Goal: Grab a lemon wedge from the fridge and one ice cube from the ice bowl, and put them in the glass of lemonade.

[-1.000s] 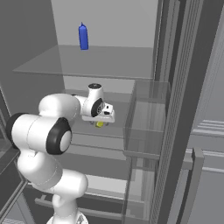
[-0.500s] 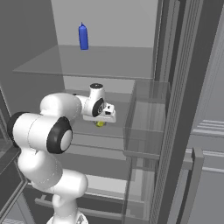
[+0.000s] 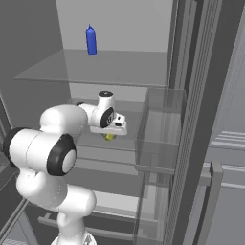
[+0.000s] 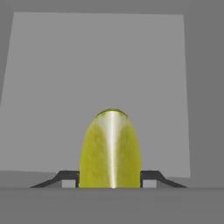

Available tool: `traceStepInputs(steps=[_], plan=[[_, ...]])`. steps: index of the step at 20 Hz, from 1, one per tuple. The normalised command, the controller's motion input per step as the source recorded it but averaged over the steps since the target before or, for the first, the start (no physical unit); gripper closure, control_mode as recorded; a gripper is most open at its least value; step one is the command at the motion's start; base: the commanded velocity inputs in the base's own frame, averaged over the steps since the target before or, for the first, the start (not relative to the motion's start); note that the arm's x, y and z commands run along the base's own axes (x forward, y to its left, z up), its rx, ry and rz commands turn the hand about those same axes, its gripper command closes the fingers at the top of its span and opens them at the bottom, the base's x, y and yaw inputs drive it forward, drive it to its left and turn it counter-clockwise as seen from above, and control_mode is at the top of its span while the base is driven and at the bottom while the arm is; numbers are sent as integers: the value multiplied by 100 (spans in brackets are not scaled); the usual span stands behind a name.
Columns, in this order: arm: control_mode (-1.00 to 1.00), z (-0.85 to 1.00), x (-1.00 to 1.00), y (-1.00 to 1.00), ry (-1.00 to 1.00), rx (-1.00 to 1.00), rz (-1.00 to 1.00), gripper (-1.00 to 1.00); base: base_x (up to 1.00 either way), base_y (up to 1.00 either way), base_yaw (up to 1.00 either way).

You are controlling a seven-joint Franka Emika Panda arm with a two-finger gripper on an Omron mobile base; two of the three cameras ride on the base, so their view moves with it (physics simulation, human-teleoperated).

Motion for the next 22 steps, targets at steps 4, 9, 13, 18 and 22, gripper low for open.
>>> traceStepInputs(steps=[4, 9, 13, 18, 22], plan=[[-100, 14, -100, -15, -8, 3, 3, 100, 0, 0, 0], [-100, 62, -98, 0, -5, 0, 2, 100, 0, 0, 0], [-100, 93, -90, 16, -7, 0, 0, 100, 0, 0, 0], [-100, 100, -59, 55, -13, 0, 0, 100, 0, 0, 0], [-100, 99, -74, 40, -13, 0, 0, 100, 0, 0, 0]])
